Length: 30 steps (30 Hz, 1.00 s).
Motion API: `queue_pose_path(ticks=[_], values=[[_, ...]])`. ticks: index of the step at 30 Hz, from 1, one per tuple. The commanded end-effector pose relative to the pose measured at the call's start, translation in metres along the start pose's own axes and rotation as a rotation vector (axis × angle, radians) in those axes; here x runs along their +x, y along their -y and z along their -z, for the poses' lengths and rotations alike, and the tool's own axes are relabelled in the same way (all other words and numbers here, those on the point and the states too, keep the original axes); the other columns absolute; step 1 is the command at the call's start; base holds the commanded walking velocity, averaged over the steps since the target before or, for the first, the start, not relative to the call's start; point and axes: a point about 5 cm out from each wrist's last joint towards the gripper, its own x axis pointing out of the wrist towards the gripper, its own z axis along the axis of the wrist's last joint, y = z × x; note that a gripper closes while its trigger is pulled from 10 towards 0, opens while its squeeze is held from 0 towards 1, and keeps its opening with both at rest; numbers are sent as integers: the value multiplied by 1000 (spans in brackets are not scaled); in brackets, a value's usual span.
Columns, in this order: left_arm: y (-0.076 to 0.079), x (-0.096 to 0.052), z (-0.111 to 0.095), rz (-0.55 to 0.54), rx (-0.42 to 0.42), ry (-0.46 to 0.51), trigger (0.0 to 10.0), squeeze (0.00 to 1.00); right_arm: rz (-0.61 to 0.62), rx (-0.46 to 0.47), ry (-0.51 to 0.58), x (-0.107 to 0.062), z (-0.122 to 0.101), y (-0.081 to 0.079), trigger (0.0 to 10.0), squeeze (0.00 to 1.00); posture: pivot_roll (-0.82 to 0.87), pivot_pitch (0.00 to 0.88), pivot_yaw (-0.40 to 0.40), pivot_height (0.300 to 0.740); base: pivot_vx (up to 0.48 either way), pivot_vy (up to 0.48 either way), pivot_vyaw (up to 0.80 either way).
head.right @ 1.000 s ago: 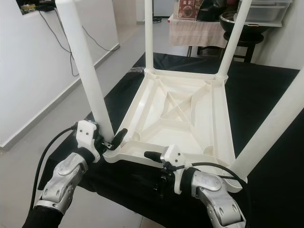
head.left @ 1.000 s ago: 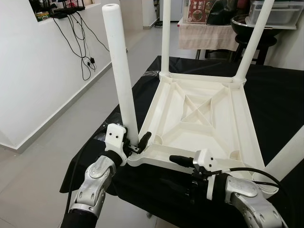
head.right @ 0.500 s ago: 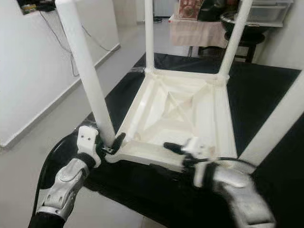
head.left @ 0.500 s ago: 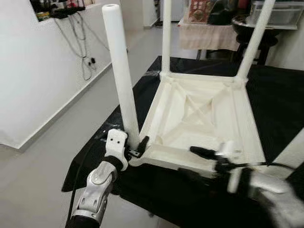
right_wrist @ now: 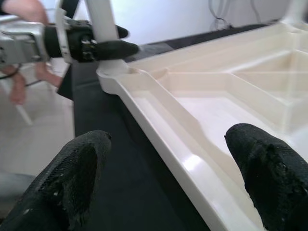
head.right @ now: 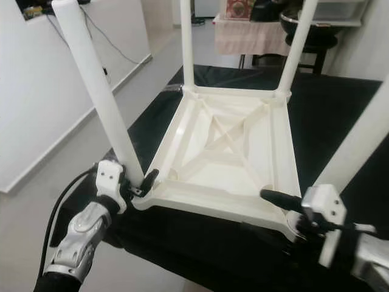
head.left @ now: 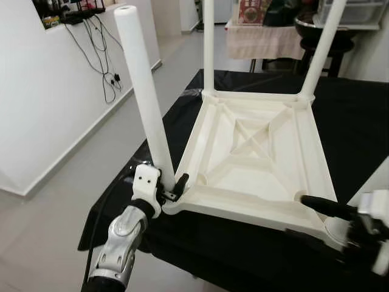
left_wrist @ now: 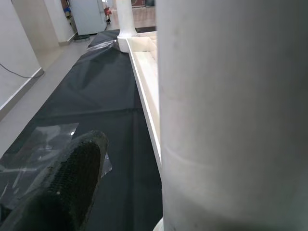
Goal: Building children table
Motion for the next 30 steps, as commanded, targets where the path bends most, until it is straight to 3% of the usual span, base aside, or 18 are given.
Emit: queue_pose_path(ticks=[1, 2, 3, 5, 13, 14, 15, 16, 21, 30], values=[[-11, -3, 3, -30, 13, -20, 10000, 0, 38, -33, -20, -15, -8, 2, 10000, 0, -144, 32, 73, 740, 0, 0, 0], [-11, -3, 4, -32, 14, -21, 10000, 0, 90, -48, -31, -31, -13, 8, 10000, 0, -149, 30, 78, 740, 0, 0, 0], [-11, -3, 4, -32, 14, -21, 10000, 0, 90, -48, -31, -31, -13, 8, 10000, 0, -149, 30, 78, 740, 0, 0, 0], [-12, -3, 4, -34, 15, -22, 10000, 0, 169, -71, -32, -50, -23, 14, 10000, 0, -155, 31, 79, 740, 0, 0, 0], [-13, -2, 4, -43, 12, -25, 10000, 0, 401, -141, 39, -74, -47, 39, 10000, 0, -157, 25, 81, 740, 0, 0, 0], [-14, -2, 4, -45, 9, -24, 1765, 0, 402, -143, 84, -72, -52, 39, 10000, 0, -157, 25, 81, 740, 0, 0, 0], [-14, -2, 4, -47, 7, -24, 1765, 0, 396, -145, 117, -70, -55, 39, 10000, 0, -157, 25, 81, 740, 0, 0, 0], [-14, -2, 4, -48, 6, -23, 0, 0, 391, -145, 136, -70, -57, 38, 10000, 0, -157, 25, 81, 740, 0, 0, 0], [-14, -1, 4, -47, 0, -21, 0, 0, 348, -158, 301, -61, -76, 36, 10000, 0, -146, 17, 81, 740, 0, 0, 0], [-14, -2, 4, -55, -2, -21, 0, 0, 366, -147, 365, -59, -84, 45, 10000, 0, -140, 17, 66, 740, 0, 0, 0]])
